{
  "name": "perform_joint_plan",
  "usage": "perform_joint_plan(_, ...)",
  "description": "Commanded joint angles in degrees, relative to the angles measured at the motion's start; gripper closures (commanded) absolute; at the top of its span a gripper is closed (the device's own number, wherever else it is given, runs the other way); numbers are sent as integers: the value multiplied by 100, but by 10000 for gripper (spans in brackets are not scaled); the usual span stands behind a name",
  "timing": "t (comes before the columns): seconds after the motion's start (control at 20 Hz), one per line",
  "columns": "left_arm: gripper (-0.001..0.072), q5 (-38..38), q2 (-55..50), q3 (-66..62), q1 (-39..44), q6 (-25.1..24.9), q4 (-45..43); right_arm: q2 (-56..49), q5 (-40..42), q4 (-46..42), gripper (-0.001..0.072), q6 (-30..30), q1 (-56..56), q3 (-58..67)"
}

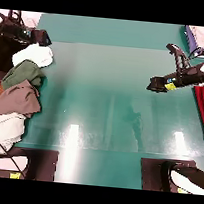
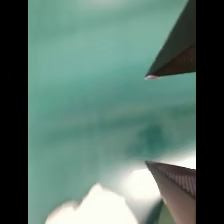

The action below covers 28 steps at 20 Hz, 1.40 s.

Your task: Fold the shirts.

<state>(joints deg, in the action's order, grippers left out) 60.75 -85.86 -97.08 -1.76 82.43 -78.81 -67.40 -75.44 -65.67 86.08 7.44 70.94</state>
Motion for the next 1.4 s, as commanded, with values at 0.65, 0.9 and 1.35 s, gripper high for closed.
perform_joint_plan(0.65, 433, -2754, -1985, -7, -651, -22, -1401, -2, -103, 20, 694, 7, 7, 0)
perform_joint_plan(0.9, 686, -2009, -1891, -525, -647, -17, -979, 0, 70, 22, 694, 7, 7, 4)
perform_joint_plan(1.35, 687, -549, 557, -2291, 199, -1858, 1899, 0, 201, -31, 694, 2, -177, 2098)
